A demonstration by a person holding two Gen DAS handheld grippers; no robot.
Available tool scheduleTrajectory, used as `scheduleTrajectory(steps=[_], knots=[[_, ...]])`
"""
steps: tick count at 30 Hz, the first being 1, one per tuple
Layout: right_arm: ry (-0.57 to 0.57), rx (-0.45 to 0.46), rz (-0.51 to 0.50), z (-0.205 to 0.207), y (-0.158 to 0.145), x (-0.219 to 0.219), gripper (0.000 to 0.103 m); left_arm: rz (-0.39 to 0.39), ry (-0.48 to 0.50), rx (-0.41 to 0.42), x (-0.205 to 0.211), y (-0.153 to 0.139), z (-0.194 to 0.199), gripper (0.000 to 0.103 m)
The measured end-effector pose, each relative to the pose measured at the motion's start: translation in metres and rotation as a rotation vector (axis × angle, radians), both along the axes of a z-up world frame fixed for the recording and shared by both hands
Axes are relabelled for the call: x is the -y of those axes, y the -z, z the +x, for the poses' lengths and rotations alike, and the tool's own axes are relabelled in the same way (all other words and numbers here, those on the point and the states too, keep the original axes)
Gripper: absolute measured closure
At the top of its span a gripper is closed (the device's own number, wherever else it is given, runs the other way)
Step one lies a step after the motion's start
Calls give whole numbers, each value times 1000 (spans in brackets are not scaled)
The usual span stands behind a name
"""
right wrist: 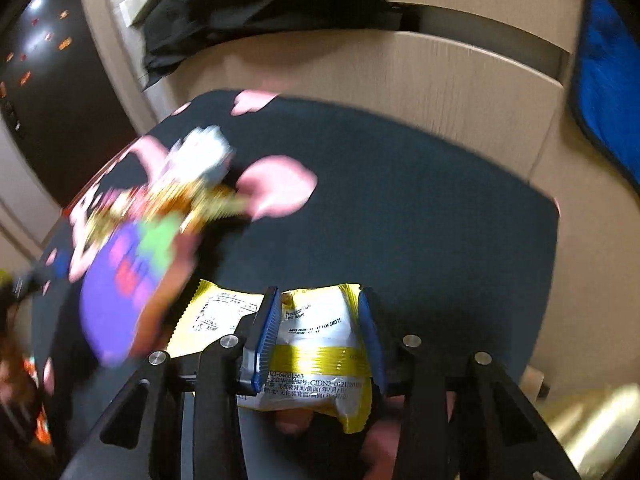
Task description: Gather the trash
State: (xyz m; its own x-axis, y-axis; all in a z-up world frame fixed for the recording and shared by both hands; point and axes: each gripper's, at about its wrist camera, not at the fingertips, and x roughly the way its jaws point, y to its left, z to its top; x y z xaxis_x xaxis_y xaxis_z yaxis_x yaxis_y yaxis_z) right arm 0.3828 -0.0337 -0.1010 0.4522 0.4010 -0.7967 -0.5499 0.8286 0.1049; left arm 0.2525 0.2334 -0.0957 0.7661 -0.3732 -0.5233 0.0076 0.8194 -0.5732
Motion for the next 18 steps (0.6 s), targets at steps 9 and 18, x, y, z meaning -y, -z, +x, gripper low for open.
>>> scheduleTrajectory(steps=[9,18], knots=[[-15,126,-24,-85,-12,21,42,21,21,-1,12,-3,-11,65],[84,57,94,-107,-4,54,42,74,33,-21,32,-3,23,54]])
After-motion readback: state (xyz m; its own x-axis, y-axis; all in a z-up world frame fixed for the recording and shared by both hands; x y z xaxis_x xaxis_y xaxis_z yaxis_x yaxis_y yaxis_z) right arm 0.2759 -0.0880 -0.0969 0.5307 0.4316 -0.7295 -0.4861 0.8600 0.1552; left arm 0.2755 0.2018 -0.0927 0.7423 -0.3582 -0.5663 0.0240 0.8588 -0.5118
